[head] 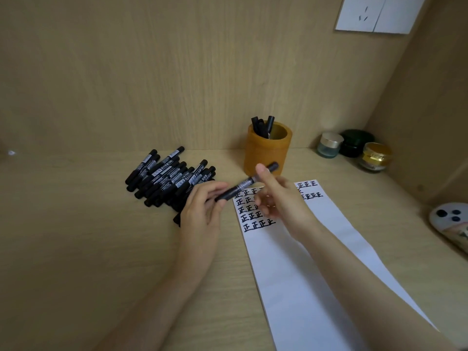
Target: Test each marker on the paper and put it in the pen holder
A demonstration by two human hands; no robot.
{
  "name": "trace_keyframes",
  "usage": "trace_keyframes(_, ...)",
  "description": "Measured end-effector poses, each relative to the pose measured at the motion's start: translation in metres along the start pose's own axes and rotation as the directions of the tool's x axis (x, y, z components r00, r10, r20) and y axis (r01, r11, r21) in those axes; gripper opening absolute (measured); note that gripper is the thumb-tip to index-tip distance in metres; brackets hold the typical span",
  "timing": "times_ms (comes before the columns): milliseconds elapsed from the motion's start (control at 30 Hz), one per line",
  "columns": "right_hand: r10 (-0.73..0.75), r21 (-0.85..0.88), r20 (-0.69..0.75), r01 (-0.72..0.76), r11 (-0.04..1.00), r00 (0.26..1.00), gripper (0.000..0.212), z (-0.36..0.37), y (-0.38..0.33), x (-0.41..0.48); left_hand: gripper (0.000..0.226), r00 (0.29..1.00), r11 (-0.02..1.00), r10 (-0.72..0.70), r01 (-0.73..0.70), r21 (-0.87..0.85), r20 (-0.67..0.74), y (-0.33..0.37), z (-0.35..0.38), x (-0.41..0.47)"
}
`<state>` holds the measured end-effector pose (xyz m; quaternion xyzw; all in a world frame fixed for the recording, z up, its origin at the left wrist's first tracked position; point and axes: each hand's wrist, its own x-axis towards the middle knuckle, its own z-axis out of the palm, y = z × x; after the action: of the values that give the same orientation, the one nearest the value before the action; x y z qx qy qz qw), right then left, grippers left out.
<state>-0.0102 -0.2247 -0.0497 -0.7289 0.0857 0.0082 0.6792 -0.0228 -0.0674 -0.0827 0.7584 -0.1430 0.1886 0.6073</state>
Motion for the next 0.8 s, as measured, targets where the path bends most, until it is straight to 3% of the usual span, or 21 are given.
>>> trace_keyframes(100, -0.038, 0.1, 0.034, 0.034, 0.994, 0.999, 0.03, 0.0, 0.006, -0.002, 0.033, 0.989, 0.999, 0.042, -0.044, 0.011, 0.143, -0.001, 0.005, -0.003)
trace_keyframes(333, -0.229, -0.014, 0.058, 0.231, 0.973, 0.972, 0.022, 0.004, 0.01, -0.02, 0.02, 0.934, 0.986, -0.004, -0.056, 0.158, 0.357, -0.003, 0.01, -0.009)
trace_keyframes(400, -0.268, -0.032, 0.093, 0.272, 0.962, 0.959, 0.018, 0.004, 0.012, -0.024, 0.013, 0.925, 0.983, 0.005, -0.074, 0.168, 0.38, -0.001, 0.01, -0.01)
trace_keyframes(633, -0.275, -0.06, 0.19, 0.291, 0.955, 0.942, 0.026, 0.003, 0.015, -0.034, 0.019, 0.883, 0.975, -0.073, -0.036, 0.221, 0.464, -0.002, 0.005, -0.012)
trace_keyframes(800, -0.292, -0.032, 0.183, 0.303, 0.953, 0.939, 0.033, 0.005, 0.012, -0.035, 0.023, 0.908, 0.983, -0.075, -0.002, 0.184, 0.413, 0.001, 0.004, -0.011)
